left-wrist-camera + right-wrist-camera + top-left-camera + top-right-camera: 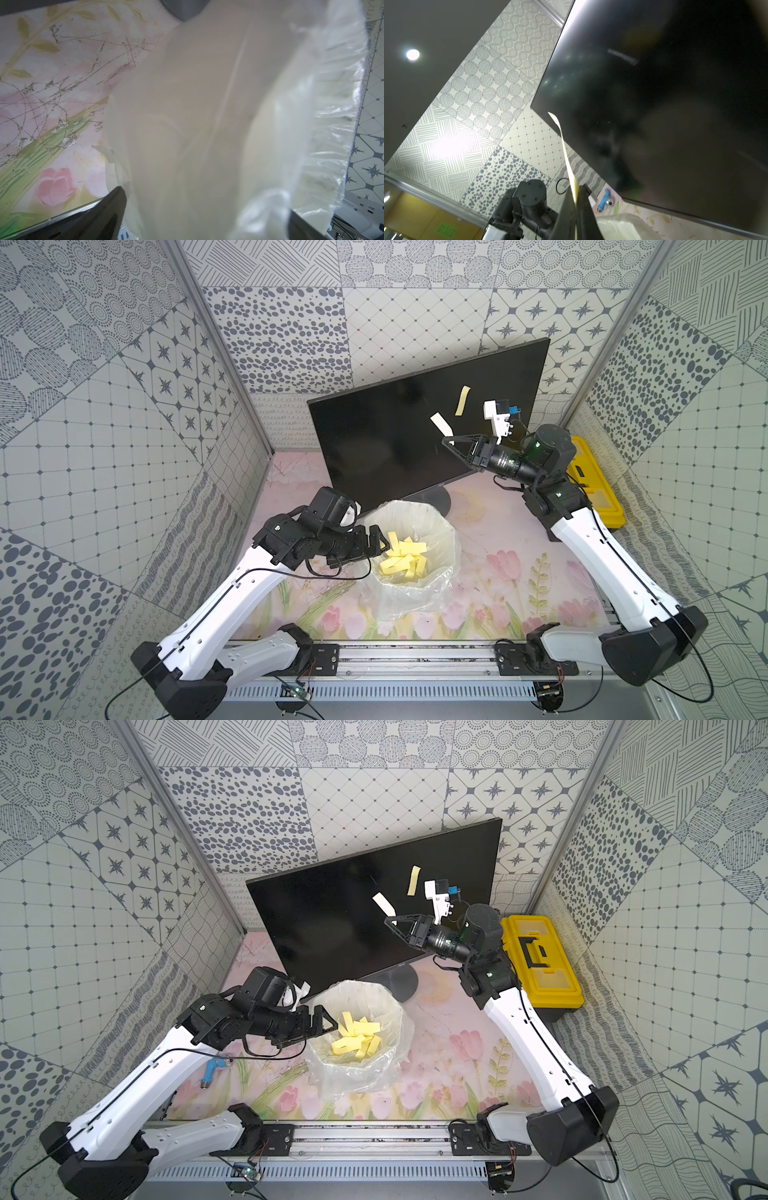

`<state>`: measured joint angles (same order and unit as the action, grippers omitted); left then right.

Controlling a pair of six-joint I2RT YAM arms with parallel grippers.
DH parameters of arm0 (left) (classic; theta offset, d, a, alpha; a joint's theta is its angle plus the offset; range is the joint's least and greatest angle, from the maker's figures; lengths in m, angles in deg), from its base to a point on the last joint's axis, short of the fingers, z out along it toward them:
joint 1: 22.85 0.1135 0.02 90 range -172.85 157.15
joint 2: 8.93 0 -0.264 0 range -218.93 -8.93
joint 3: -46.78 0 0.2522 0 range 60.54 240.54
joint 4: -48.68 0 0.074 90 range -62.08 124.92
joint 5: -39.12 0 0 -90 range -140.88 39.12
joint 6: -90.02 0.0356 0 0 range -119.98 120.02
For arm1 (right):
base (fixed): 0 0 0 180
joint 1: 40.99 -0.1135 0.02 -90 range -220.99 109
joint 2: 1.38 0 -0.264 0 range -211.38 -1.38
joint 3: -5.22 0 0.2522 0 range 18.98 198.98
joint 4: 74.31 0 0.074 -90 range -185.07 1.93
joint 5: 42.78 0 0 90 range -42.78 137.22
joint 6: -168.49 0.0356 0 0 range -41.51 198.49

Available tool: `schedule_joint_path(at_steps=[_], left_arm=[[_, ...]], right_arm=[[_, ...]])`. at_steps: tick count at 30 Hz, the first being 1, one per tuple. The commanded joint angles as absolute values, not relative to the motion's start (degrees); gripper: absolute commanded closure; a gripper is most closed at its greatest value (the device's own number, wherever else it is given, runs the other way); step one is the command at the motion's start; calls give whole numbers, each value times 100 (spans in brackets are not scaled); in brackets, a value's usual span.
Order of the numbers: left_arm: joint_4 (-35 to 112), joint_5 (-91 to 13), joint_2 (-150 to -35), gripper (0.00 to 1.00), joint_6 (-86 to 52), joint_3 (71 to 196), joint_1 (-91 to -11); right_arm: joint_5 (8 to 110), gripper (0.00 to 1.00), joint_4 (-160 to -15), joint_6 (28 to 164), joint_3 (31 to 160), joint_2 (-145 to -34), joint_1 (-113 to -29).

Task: Remove the sticky note from the monitor
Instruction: Tear off the sticky note from the monitor, then place the sticky note in the trash bin.

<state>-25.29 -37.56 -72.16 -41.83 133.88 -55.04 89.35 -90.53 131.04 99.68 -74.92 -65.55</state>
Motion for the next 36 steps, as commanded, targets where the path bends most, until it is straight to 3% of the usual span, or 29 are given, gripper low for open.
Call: schedule_joint_path(at_steps=[1,13,16,18,20,22,30,36], left_arm=[[-2407,-3748,-7174,1,-4121,13336,-5570],[-2379,-3734,-7189,1,-4109,13348,-5569],[-2363,-3734,-7185,1,-4120,13353,-5570],[-2370,-3728,-7184,1,-4120,13350,-5573],[-2370,-3733,-7178,1,-4107,13353,-5570],[-2375,-3734,-7178,1,-4112,13357,-5575],[-2372,-3731,-7177,1,-4114,13358,-5573],[-2366,-3729,-7172,1,-4104,13336,-5573]], right_arm=[[9043,100,-10030,12374,9757,-7286,-6969],[8572,100,-11455,11688,9203,-6928,-8043],[8469,79,-11770,11513,9231,-6941,-8162],[8404,58,-11863,11472,9241,-6909,-8185],[8372,48,-11910,11455,9267,-6866,-8186],[8338,44,-11954,11440,9330,-6838,-8180],[8277,40,-11989,11325,9751,-6889,-8155],[7900,33,-11723,11226,10229,-6930,-7502]])
